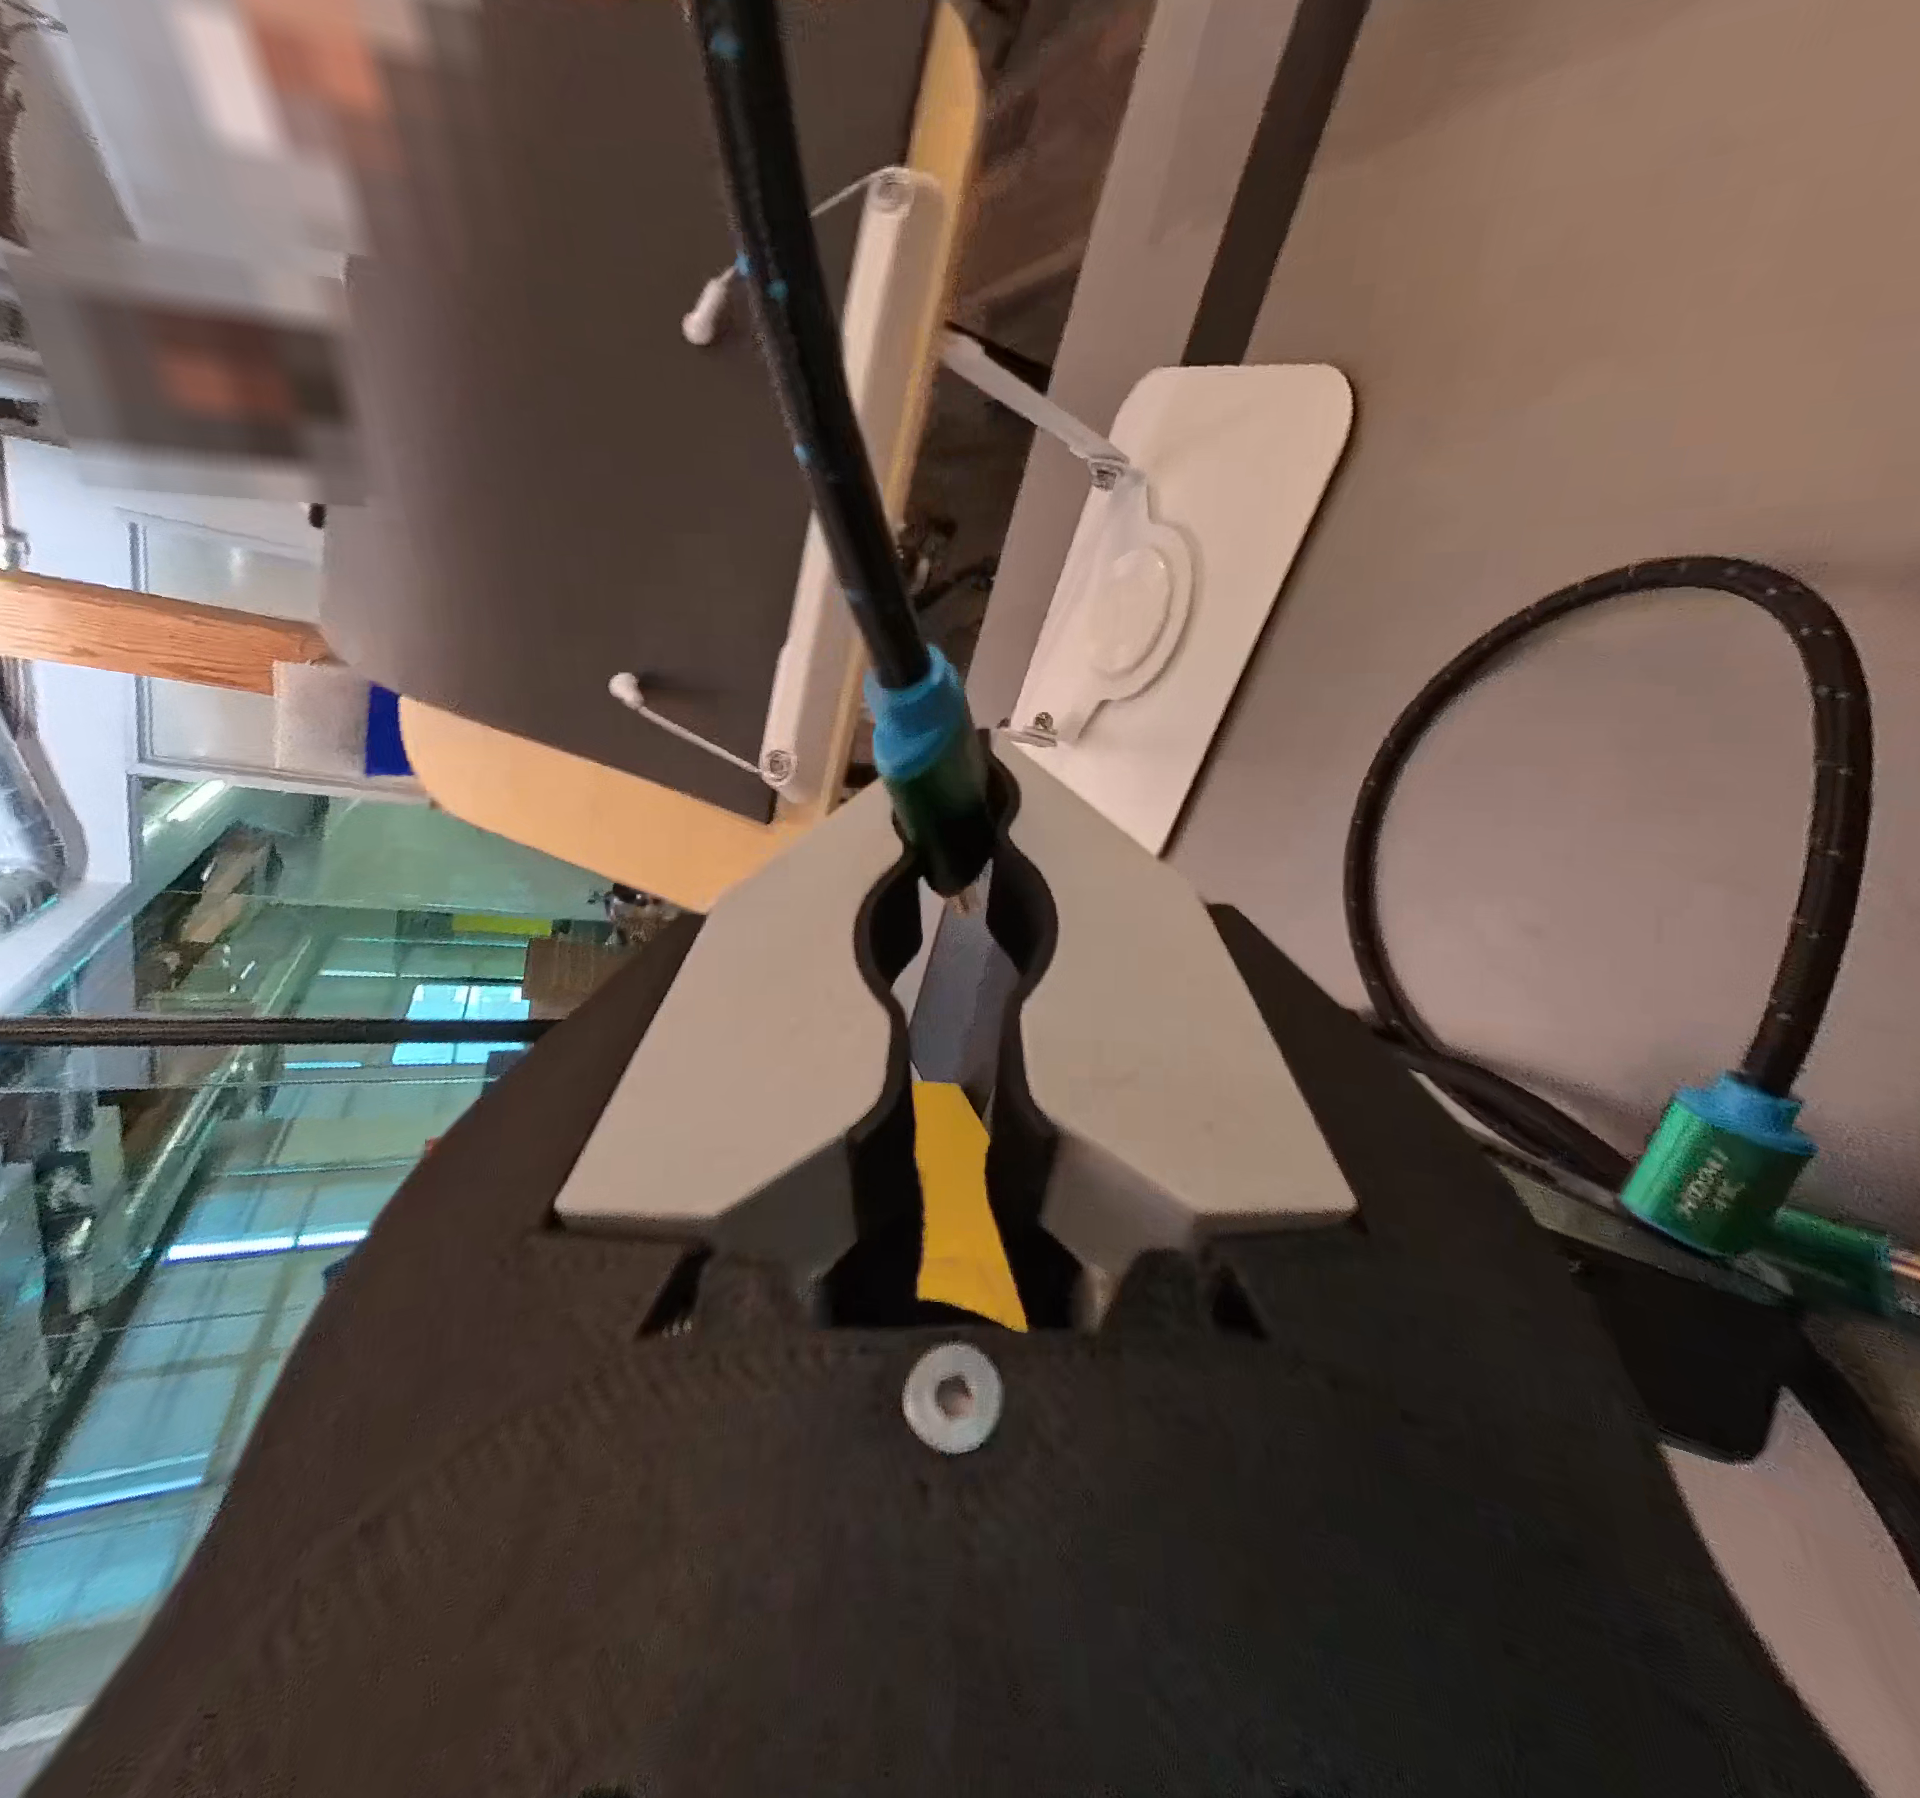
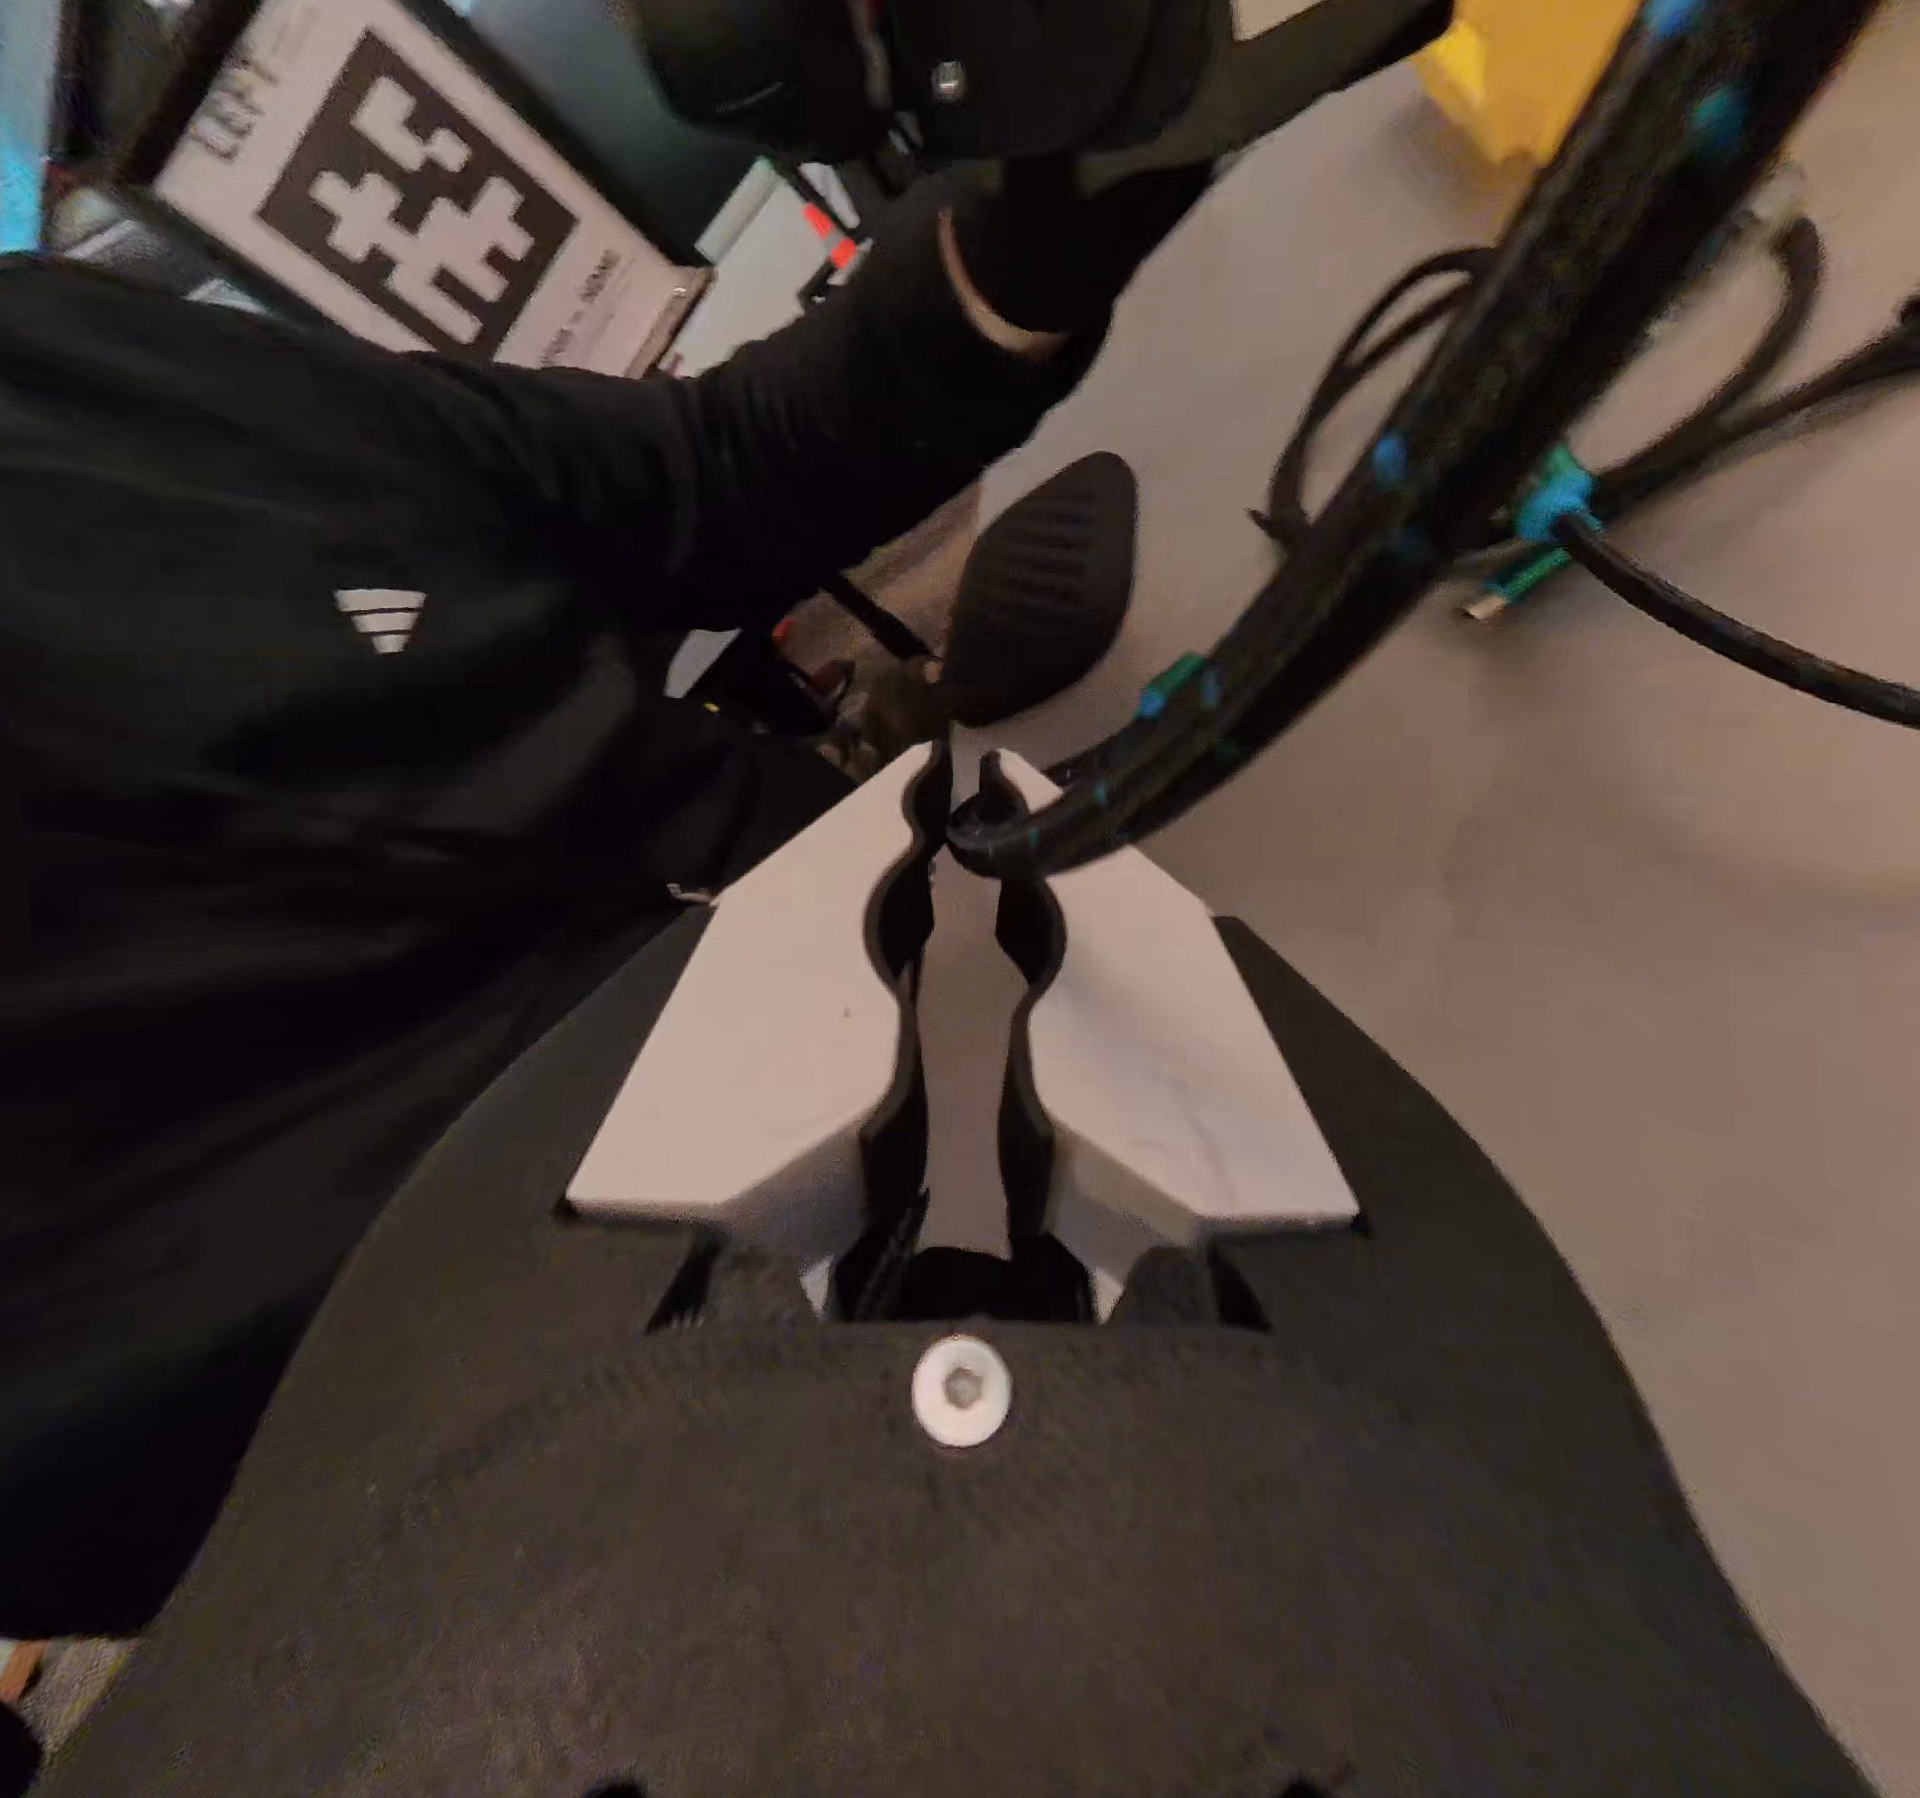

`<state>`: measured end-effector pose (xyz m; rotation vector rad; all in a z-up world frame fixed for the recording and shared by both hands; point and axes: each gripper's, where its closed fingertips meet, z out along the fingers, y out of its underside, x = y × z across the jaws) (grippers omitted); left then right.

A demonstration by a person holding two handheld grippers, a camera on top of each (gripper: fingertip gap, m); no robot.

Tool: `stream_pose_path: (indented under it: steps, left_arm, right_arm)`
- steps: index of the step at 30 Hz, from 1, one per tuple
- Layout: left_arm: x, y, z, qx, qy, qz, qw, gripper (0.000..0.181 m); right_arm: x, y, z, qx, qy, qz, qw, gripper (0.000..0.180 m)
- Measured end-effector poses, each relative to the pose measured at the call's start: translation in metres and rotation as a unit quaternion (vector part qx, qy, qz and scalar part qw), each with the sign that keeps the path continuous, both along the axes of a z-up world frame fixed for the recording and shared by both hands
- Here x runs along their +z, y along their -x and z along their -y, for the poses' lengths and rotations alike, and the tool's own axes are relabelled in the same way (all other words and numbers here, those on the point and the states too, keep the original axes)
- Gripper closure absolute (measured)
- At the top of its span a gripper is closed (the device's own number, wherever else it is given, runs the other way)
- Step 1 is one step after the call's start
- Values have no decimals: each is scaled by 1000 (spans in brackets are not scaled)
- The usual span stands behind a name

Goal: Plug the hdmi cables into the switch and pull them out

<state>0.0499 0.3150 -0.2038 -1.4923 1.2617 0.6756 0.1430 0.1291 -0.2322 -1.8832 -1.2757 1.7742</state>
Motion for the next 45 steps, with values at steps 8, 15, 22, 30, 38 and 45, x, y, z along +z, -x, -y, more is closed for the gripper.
stream_pose_path:
  steps: [8, 15, 22, 30, 38, 45]
  left_arm:
    - [-51, -13, -2, -11, 40, -65, 997, 179]
    - [-69, -24, 2, -29, 38, -70, 996, 180]
    - [-70, -31, 6, -49, 24, -78, 995, 181]
    - [-76, -40, 11, -66, 18, -85, 994, 181]
    - [-71, -57, 16, -80, -4, -98, 992, 181]
    - [-64, -58, 14, -79, -19, -84, 993, 181]
  right_arm:
    - [-97, -21, -29, -72, 7, 124, 990, 174]
    - [-101, -66, -64, -169, -109, 207, 957, 108]
    - [-84, -103, -85, -217, -138, 226, 940, 95]
    - [8, -63, -87, -233, -294, 116, 920, 107]
    - [26, 19, -100, -242, -337, 50, 909, 113]
    - [-13, 18, -115, -232, -309, 128, 914, 123]
